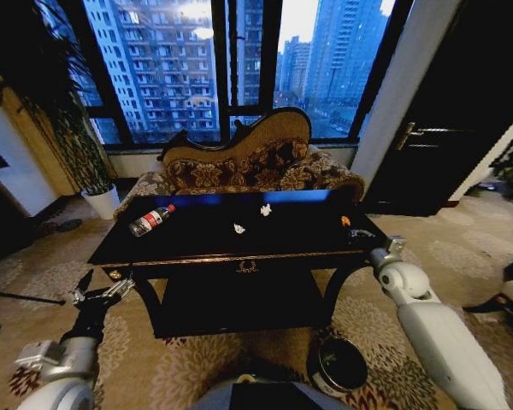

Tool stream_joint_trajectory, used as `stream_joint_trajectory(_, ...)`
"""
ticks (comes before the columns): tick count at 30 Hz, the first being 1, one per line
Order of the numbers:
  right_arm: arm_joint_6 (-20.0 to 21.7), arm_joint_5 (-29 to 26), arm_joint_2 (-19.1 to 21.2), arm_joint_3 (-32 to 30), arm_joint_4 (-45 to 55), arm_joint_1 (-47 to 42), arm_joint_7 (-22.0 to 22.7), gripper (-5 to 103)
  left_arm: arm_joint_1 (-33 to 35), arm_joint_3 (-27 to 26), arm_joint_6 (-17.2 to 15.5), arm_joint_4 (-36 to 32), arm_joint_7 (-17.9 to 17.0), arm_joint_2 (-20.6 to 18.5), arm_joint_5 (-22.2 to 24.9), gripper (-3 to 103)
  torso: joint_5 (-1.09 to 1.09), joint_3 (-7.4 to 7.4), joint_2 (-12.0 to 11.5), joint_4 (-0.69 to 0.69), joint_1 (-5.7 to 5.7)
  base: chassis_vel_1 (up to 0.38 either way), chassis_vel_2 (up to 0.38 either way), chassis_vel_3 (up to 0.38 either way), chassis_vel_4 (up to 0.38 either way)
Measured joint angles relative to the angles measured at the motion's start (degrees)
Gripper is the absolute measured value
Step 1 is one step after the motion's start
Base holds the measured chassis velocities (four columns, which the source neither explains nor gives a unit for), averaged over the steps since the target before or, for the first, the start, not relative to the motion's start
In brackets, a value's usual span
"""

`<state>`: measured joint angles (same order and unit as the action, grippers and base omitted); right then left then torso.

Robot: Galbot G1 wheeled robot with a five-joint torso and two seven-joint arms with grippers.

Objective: Move to the front of the table and place the trash on the table into the trash bin.

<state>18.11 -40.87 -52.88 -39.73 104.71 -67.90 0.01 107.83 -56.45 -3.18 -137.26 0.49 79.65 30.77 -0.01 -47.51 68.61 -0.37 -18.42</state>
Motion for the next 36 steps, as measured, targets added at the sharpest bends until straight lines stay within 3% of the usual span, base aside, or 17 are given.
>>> stream_joint_trajectory(8, -1.3, 0.2, -2.4, -2.8, 8.8, -3.8, 0.0, 1, -0.5, -0.1, -0.1, -0.1, -0.7, -0.8, 0.6, 100, 0.0, 0.0, 0.0, 0.0, 0.0, 0.0, 0.0, 0.0, 0.0)
stream_joint_trajectory(14, -1.4, 3.6, -5.0, -3.4, 13.6, -6.1, 0.0, 1, -0.7, -1.1, -0.4, -0.3, -1.7, -2.6, 2.3, 100, 0.0, 0.0, 0.0, 0.0, 0.0, 0.0, 0.0, 0.0, 0.0)
stream_joint_trajectory(27, -1.2, 5.1, -6.5, -4.2, 15.0, -8.3, 0.0, 1, -0.9, -2.3, -0.5, 0.4, -1.7, -3.8, 3.6, 100, 0.0, -0.01, 0.0, 0.0, -0.02, 0.034, -0.025, -0.038, 0.04)
stream_joint_trajectory(36, -1.2, 5.4, -6.8, -3.9, 15.0, -8.6, 0.0, 1, -1.1, -1.6, -0.6, 0.6, -1.7, -3.5, 3.4, 100, 0.01, 0.0, 0.0, 0.0, 0.01, 0.194, -0.212, -0.199, 0.207)
